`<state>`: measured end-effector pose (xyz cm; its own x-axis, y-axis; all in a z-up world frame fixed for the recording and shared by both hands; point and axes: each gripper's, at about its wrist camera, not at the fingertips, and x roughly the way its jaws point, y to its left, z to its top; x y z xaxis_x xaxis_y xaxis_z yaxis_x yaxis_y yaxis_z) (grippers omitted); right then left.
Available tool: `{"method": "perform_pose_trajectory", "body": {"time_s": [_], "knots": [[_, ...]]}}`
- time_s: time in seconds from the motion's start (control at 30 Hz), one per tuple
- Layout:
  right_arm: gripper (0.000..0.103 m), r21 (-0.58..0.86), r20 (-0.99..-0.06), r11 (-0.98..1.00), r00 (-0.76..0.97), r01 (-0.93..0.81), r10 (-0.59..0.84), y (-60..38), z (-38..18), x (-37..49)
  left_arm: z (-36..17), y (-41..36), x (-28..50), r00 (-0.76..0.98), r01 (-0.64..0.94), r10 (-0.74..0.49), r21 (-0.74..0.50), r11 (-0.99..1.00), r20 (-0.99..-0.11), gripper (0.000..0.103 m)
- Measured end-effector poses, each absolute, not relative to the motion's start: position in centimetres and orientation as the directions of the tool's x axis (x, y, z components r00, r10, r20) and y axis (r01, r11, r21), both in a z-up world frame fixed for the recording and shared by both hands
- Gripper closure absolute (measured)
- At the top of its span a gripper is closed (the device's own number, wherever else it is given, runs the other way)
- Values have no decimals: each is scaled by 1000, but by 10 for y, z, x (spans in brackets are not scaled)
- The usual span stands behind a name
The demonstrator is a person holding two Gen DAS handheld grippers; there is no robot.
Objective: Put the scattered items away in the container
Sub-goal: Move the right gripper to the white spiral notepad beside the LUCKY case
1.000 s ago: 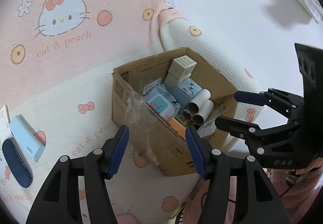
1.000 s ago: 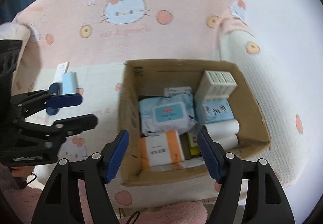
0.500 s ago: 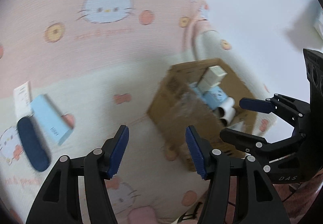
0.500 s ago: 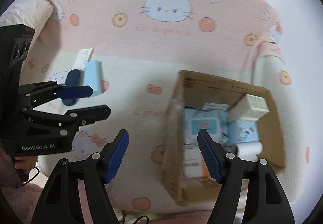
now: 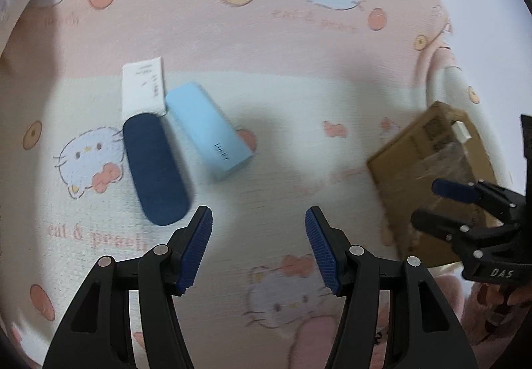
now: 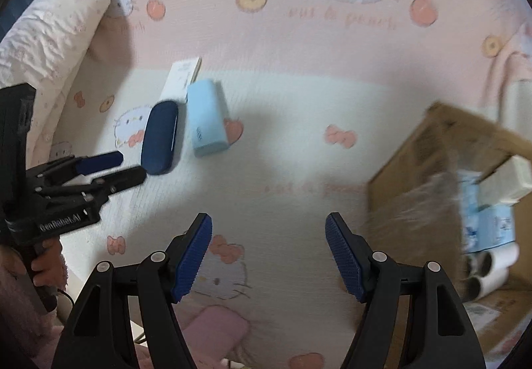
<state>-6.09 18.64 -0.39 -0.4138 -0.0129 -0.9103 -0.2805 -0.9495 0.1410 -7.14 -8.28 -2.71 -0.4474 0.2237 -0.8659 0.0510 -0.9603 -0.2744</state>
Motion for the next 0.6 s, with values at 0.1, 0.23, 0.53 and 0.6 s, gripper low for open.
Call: {"method": "perform_pose_trajectory", "body": {"time_s": [0.1,0.23,0.53,0.6], "knots": [[34,194,-923,-943,-377,-271,-82,182,-30,-74,-40,-90,-76,-429,62,211,-262,-963,-878,41],[34,225,-928,-937,-352,-268,-123,177,-58,-93,-59,-96,-91,-421,97,254,-321,-942,-871,41],[34,426,-847,-838,-475,-341,-237,201,-102,-138,-112,-114,-130,-387,257,318,-432,-864,-866,48],[34,471,-823,-813,-502,-342,-265,204,-109,-143,-118,-117,-134,-384,270,322,-439,-857,-865,50]]}}
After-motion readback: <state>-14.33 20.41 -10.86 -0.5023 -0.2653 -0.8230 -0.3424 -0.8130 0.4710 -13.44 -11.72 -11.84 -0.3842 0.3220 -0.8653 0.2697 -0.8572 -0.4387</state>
